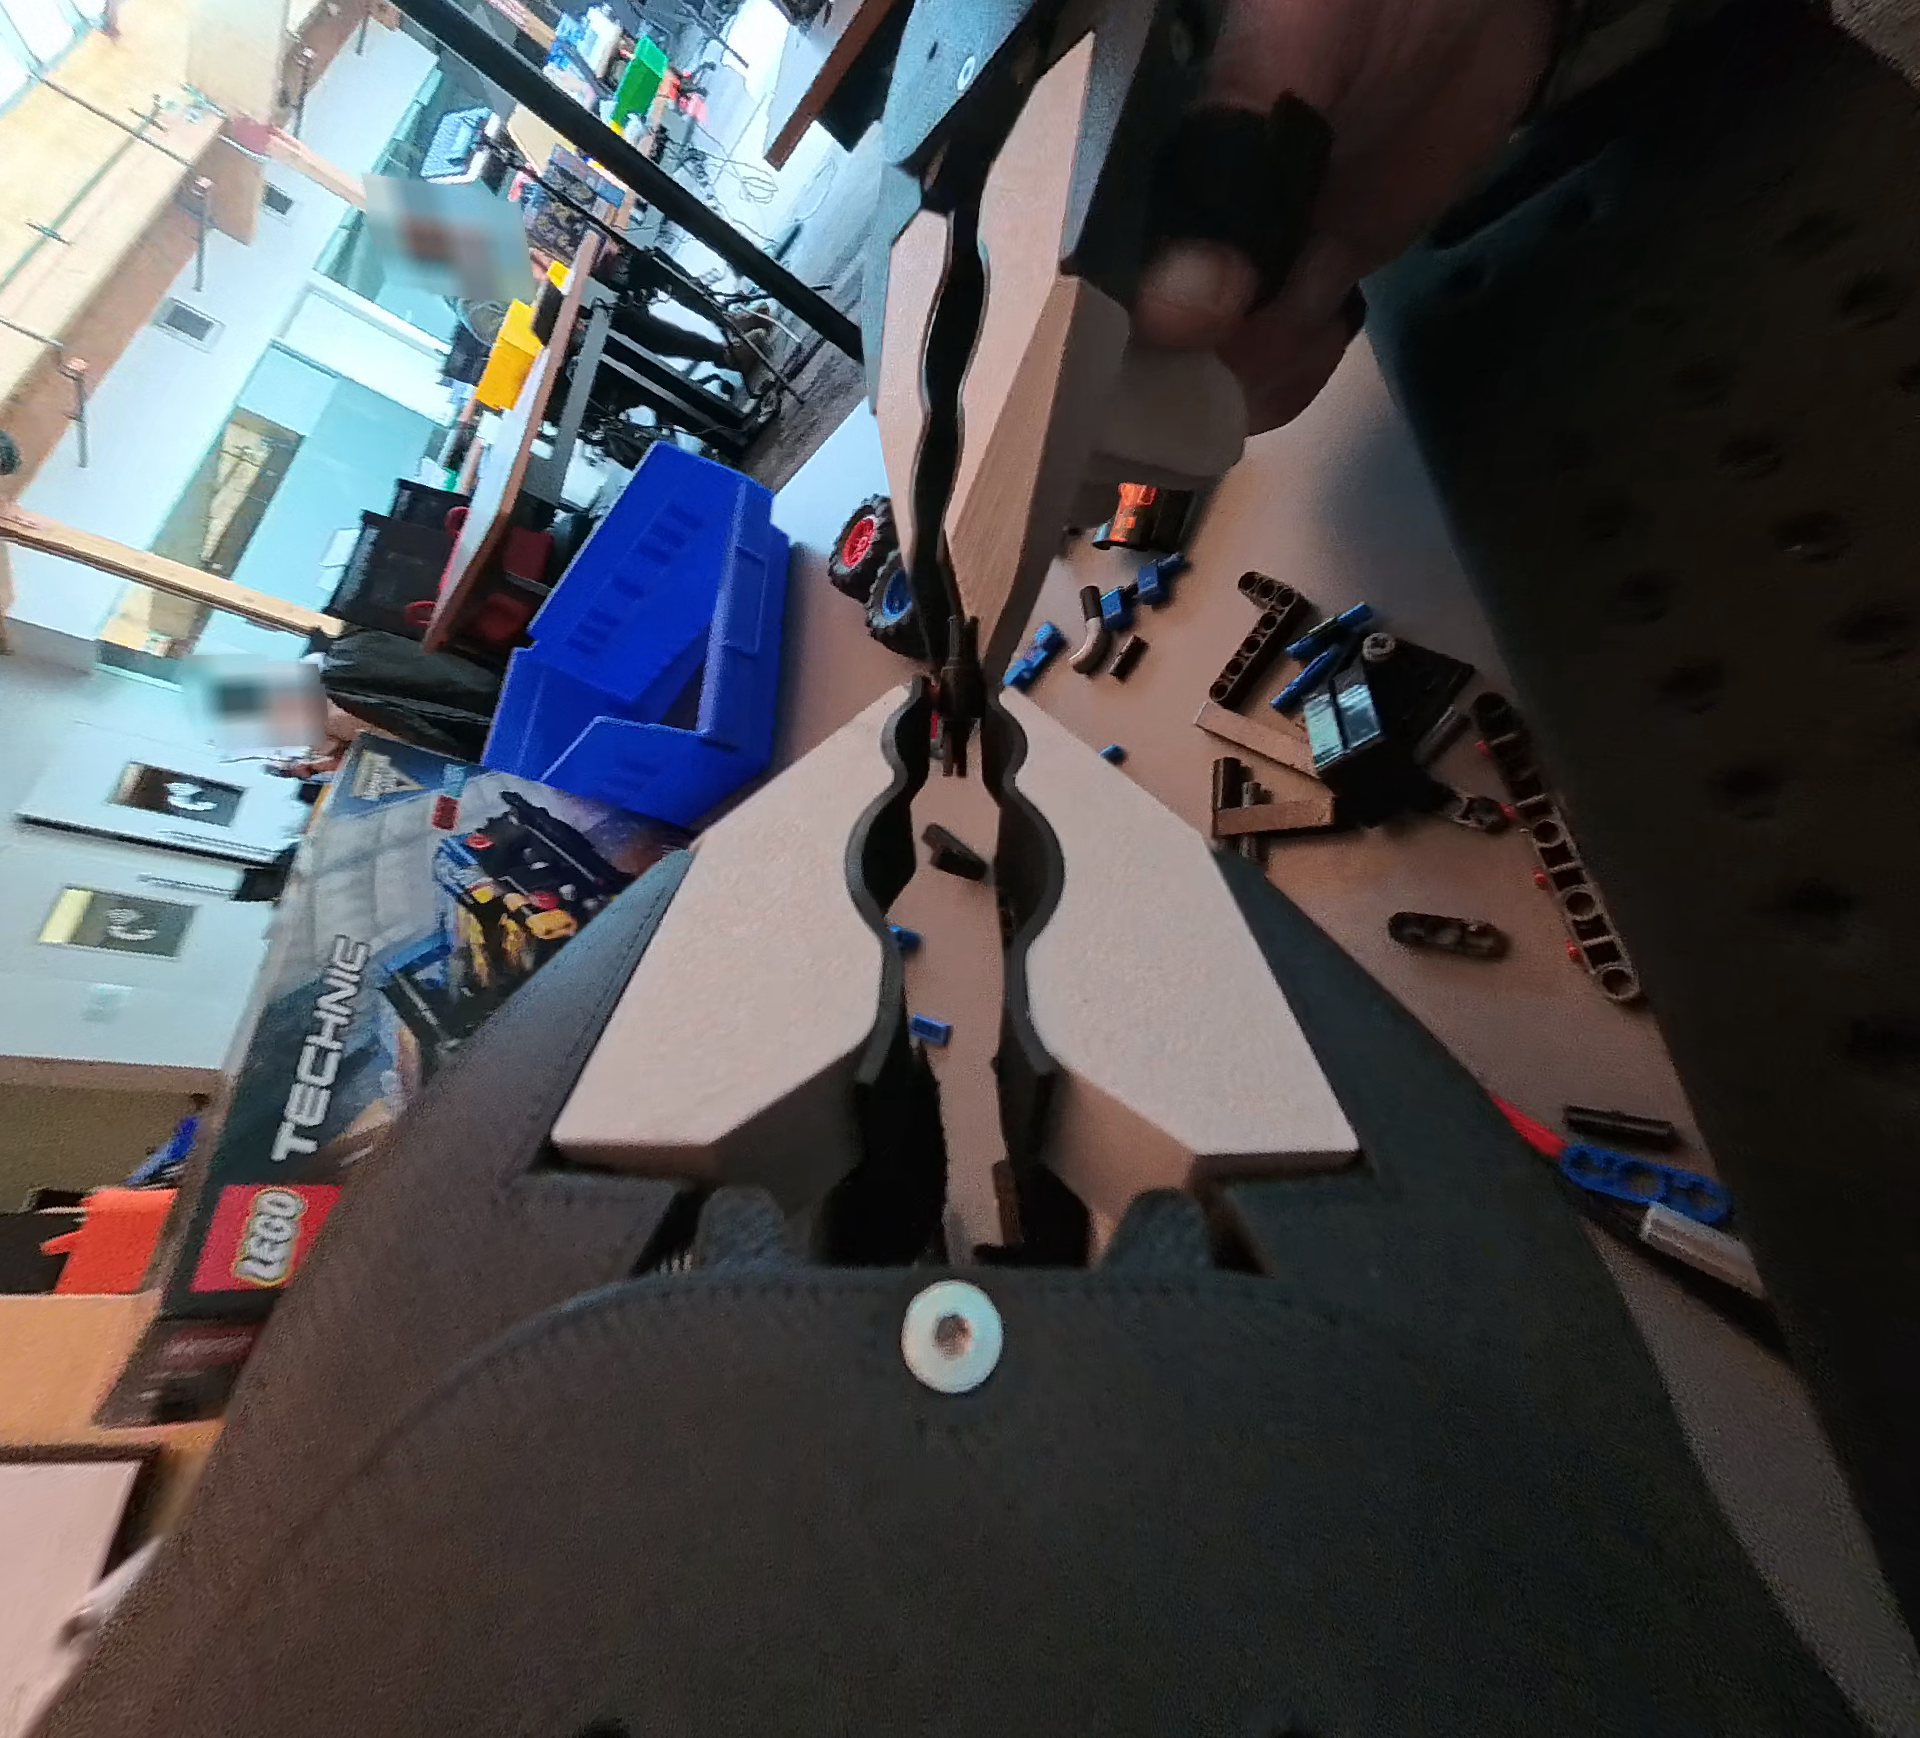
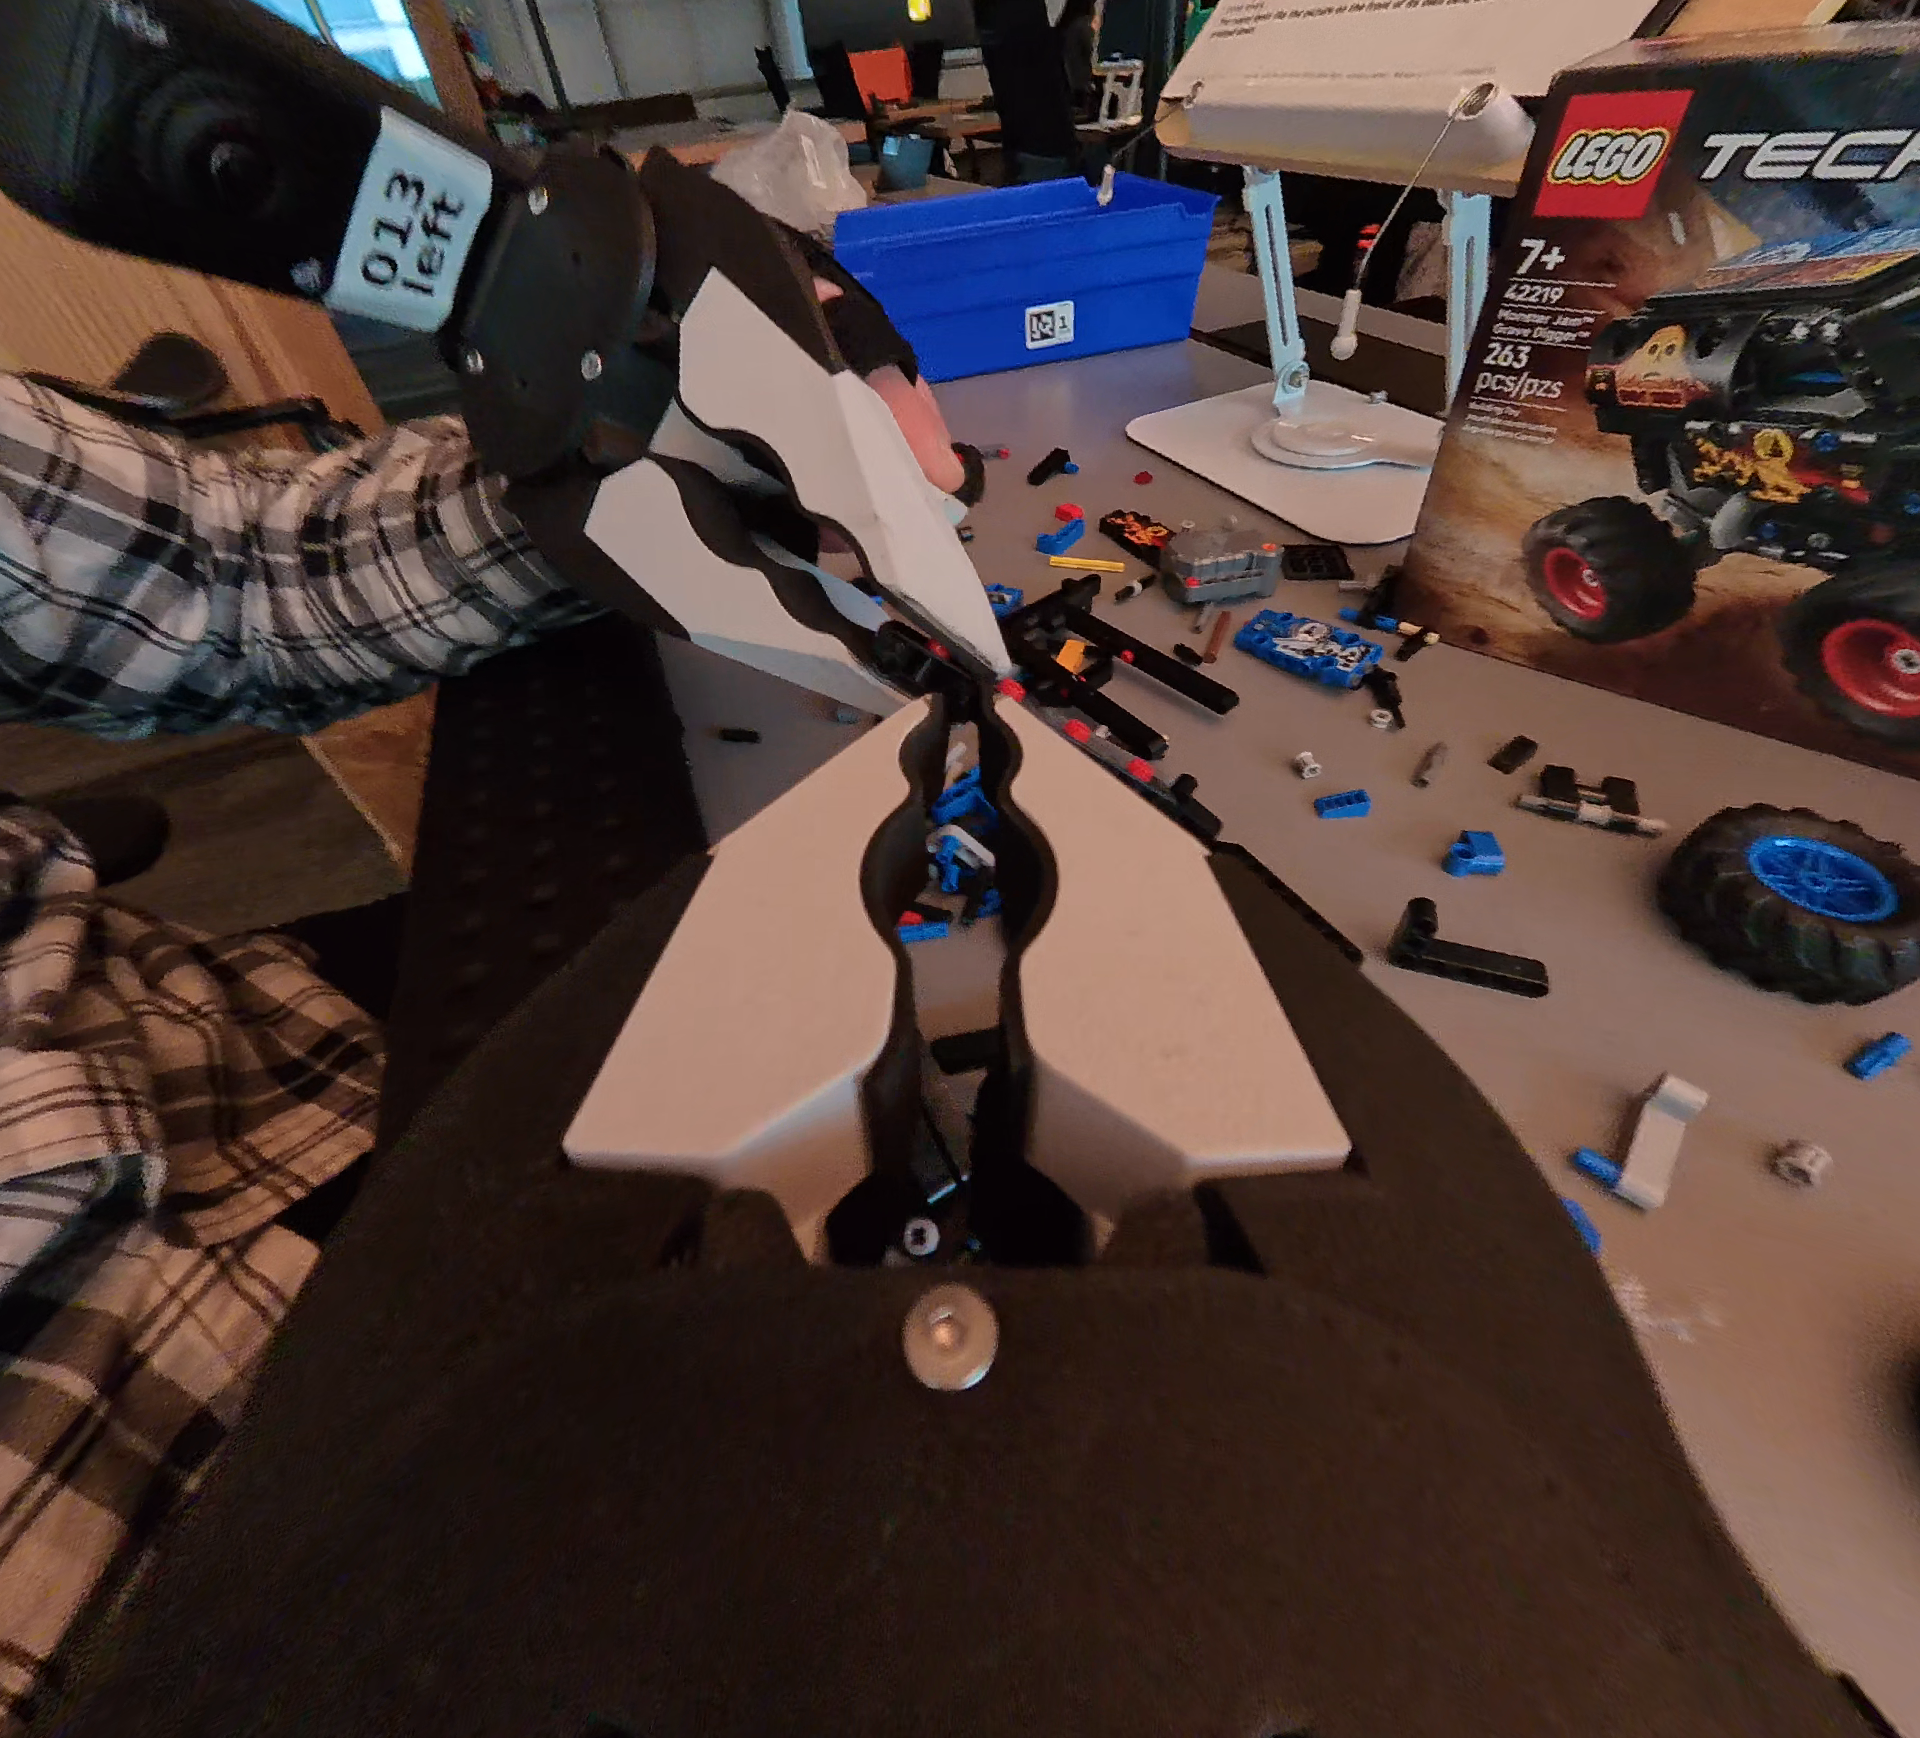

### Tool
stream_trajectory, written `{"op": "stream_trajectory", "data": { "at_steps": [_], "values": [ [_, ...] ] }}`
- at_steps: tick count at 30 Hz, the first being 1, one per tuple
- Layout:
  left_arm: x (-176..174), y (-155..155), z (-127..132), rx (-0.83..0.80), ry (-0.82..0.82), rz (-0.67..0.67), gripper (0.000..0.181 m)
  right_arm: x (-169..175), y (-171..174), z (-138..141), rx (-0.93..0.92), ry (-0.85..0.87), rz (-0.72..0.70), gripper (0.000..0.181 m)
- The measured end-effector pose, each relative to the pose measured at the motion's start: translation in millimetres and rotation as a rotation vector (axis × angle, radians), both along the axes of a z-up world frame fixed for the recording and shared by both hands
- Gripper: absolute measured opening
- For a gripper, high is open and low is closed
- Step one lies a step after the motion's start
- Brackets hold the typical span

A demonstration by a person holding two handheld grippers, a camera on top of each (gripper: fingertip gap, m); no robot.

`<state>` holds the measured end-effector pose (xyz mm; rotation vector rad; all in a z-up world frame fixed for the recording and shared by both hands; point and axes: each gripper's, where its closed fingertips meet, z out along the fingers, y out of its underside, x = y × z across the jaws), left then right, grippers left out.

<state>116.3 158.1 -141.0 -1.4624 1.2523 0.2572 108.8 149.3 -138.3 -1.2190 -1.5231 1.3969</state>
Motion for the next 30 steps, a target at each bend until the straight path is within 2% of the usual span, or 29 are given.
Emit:
{"op": "stream_trajectory", "data": {
  "at_steps": [2,10,14,21,23,24,25,28,30],
  "values": [
    [-0.5,0.7,1.4,0.034,0.040,0.013,0.007,0.0,-2.0,1.9,-0.056,-0.004,0.025,0.010],
    [4.3,-1.6,8.1,0.135,0.140,0.017,0.007,2.0,-0.9,7.7,-0.207,0.019,0.055,0.003],
    [2.0,-2.1,5.1,0.123,0.160,0.030,0.007,1.6,-0.2,5.0,-0.141,0.026,0.025,0.001],
    [2.0,-8.7,8.4,0.034,0.027,0.019,0.006,7.7,-4.2,6.3,-0.029,0.048,0.049,0.001],
    [-33.8,-7.4,34.7,0.075,-0.091,0.109,0.006,25.9,41.5,8.0,-0.053,0.081,-0.107,0.001],
    [-40.4,-11.2,48.0,0.074,-0.176,0.092,0.006,40.5,58.0,11.5,-0.118,0.111,-0.122,0.000],
    [-33.7,-12.2,44.6,0.037,-0.189,0.053,0.007,45.2,55.9,10.0,-0.116,0.095,-0.089,0.001],
    [-17.7,0.9,11.3,-0.009,-0.060,0.065,0.007,25.9,20.1,-13.3,-0.009,-0.039,0.020,0.002],
    [-22.6,2.2,9.6,-0.005,-0.058,0.079,0.007,19.5,17.2,-21.7,-0.027,-0.033,0.024,0.002]
  ]
}}
